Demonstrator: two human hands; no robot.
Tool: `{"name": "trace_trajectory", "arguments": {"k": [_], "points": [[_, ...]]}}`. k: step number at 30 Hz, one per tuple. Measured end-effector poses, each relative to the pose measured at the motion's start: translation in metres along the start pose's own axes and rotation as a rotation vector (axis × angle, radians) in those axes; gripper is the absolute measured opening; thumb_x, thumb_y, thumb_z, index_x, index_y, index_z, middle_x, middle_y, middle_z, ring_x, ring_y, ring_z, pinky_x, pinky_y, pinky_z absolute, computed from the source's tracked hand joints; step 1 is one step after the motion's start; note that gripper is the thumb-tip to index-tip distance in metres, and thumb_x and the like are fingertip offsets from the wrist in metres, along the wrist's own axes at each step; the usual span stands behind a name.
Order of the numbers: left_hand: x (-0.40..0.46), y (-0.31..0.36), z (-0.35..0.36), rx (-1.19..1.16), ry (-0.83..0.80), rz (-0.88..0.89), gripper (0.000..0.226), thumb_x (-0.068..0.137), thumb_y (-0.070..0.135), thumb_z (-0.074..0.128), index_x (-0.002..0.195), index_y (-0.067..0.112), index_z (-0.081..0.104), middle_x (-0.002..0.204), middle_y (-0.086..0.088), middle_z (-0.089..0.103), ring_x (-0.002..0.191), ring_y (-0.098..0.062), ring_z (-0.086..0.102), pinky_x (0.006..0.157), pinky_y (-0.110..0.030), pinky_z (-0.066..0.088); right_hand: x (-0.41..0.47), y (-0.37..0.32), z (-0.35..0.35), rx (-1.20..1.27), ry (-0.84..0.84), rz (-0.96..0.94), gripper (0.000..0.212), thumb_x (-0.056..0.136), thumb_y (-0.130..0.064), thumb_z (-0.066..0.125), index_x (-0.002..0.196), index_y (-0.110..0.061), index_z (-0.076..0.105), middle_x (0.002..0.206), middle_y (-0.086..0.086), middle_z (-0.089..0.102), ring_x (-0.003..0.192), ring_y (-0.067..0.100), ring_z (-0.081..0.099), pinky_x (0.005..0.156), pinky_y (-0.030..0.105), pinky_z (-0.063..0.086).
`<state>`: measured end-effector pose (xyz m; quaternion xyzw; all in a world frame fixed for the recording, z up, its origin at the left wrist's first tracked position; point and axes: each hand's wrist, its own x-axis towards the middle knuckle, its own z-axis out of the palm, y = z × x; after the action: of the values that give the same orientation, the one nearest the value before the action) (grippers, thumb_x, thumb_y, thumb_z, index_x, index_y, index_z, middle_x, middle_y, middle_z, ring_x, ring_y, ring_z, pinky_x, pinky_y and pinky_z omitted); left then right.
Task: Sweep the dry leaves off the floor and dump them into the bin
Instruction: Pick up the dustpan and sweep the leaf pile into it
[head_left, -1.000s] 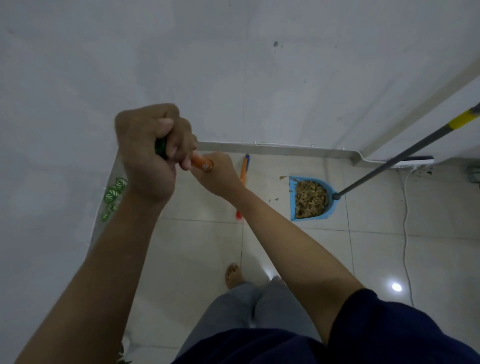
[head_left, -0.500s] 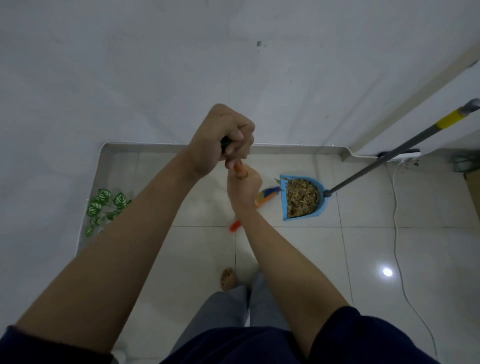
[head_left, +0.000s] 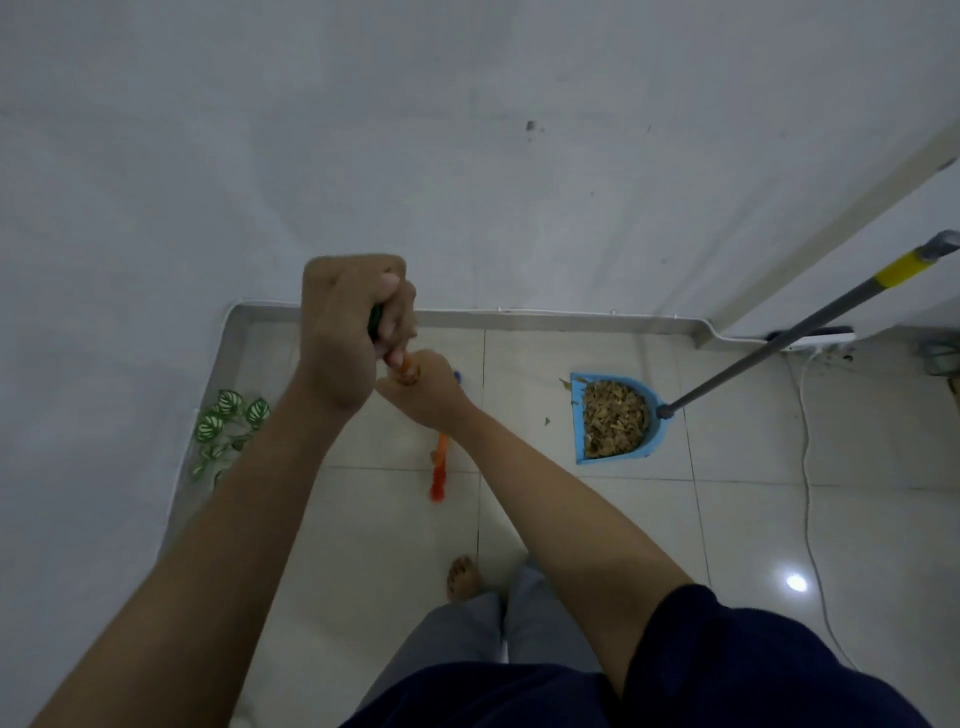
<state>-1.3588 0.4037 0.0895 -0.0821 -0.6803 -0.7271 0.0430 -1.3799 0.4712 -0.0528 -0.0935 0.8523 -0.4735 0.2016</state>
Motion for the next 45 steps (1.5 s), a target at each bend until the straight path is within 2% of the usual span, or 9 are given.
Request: {"name": "trace_trajectory", "arguments": {"k": [6, 8, 18, 23, 28, 31, 34, 39, 45], "points": [[-0.052, -0.043, 0.028, -0.144, 0.264, -0.036, 0.028, 0.069, 0.027, 0.041, 0.041, 0.025, 0.040, 0.036, 0.009, 0.034, 0.031, -0.012, 0.031, 0.041, -0.031, 0.018, -0.028, 0.054, -0.007, -0.223, -0.188, 0.013, 0.052, 0.085, -0.015, 0.058, 0.045, -0.020, 0.026, 0.046, -0.006, 0.033, 0.052, 0.016, 0.041, 0.054, 0.027, 0.030], [-0.066, -0.057, 0.045, -0.178, 0.287, -0.045, 0.027, 0.069, 0.026, 0.041, 0.041, 0.025, 0.040, 0.037, 0.009, 0.035, 0.032, -0.012, 0.031, 0.041, -0.028, 0.019, -0.038, 0.076, -0.019, -0.244, -0.190, 0.050, 0.052, 0.085, -0.018, 0.061, 0.043, -0.021, 0.029, 0.046, -0.006, 0.036, 0.046, 0.010, 0.038, 0.048, 0.018, 0.029], [-0.038, -0.016, 0.045, -0.287, 0.287, 0.070, 0.030, 0.071, 0.023, 0.037, 0.041, 0.026, 0.041, 0.034, 0.010, 0.032, 0.032, -0.014, 0.030, 0.049, -0.026, 0.030, -0.035, 0.049, -0.062, -0.227, 0.039, -0.083, 0.050, 0.084, -0.014, 0.058, 0.044, -0.022, 0.029, 0.046, -0.001, 0.037, 0.051, 0.018, 0.040, 0.045, 0.018, 0.028], [-0.024, -0.008, 0.053, -0.259, 0.181, 0.097, 0.029, 0.069, 0.023, 0.039, 0.041, 0.028, 0.042, 0.034, 0.013, 0.033, 0.031, -0.014, 0.030, 0.046, -0.031, 0.026, -0.024, 0.043, -0.064, -0.119, 0.165, -0.112, 0.056, 0.081, -0.009, 0.061, 0.042, -0.025, 0.025, 0.042, -0.004, 0.031, 0.044, 0.013, 0.030, 0.045, 0.018, 0.029], [-0.016, -0.032, 0.079, -0.187, -0.058, 0.019, 0.027, 0.067, 0.021, 0.041, 0.040, 0.024, 0.040, 0.035, 0.012, 0.033, 0.029, -0.015, 0.031, 0.040, -0.037, 0.016, -0.036, 0.069, -0.063, 0.038, 0.269, 0.054, 0.047, 0.082, -0.018, 0.055, 0.042, -0.026, 0.030, 0.048, 0.003, 0.040, 0.050, 0.014, 0.038, 0.050, 0.028, 0.032], [-0.012, -0.037, 0.090, -0.181, -0.140, -0.051, 0.027, 0.066, 0.023, 0.041, 0.039, 0.027, 0.040, 0.034, 0.012, 0.033, 0.029, -0.020, 0.028, 0.040, -0.040, 0.017, -0.047, 0.091, -0.065, 0.093, 0.358, 0.156, 0.044, 0.083, -0.014, 0.051, 0.041, -0.012, 0.039, 0.044, -0.005, 0.035, 0.047, 0.004, 0.036, 0.048, 0.022, 0.030], [-0.007, -0.031, 0.090, -0.219, -0.135, -0.074, 0.026, 0.065, 0.026, 0.041, 0.039, 0.028, 0.041, 0.034, 0.013, 0.033, 0.030, -0.016, 0.029, 0.044, -0.043, 0.016, -0.050, 0.093, -0.071, 0.045, 0.442, 0.138, 0.057, 0.081, -0.007, 0.060, 0.039, -0.023, 0.026, 0.040, -0.006, 0.029, 0.039, 0.006, 0.030, 0.042, 0.017, 0.021], [0.009, 0.005, 0.077, -0.248, -0.119, -0.024, 0.025, 0.066, 0.028, 0.039, 0.040, 0.027, 0.039, 0.033, 0.013, 0.032, 0.031, -0.017, 0.026, 0.046, -0.041, 0.013, -0.038, 0.055, -0.077, 0.007, 0.486, 0.017, 0.049, 0.079, -0.011, 0.060, 0.042, -0.021, 0.029, 0.048, 0.011, 0.044, 0.048, 0.022, 0.042, 0.050, 0.033, 0.034], [0.011, 0.013, 0.077, -0.161, -0.074, 0.021, 0.027, 0.067, 0.027, 0.041, 0.040, 0.026, 0.039, 0.033, 0.012, 0.030, 0.030, -0.017, 0.027, 0.044, -0.037, 0.017, -0.029, 0.035, -0.072, 0.089, 0.368, 0.019, 0.052, 0.078, -0.008, 0.061, 0.043, -0.024, 0.026, 0.042, -0.009, 0.033, 0.036, 0.006, 0.034, 0.040, 0.015, 0.027]]}}
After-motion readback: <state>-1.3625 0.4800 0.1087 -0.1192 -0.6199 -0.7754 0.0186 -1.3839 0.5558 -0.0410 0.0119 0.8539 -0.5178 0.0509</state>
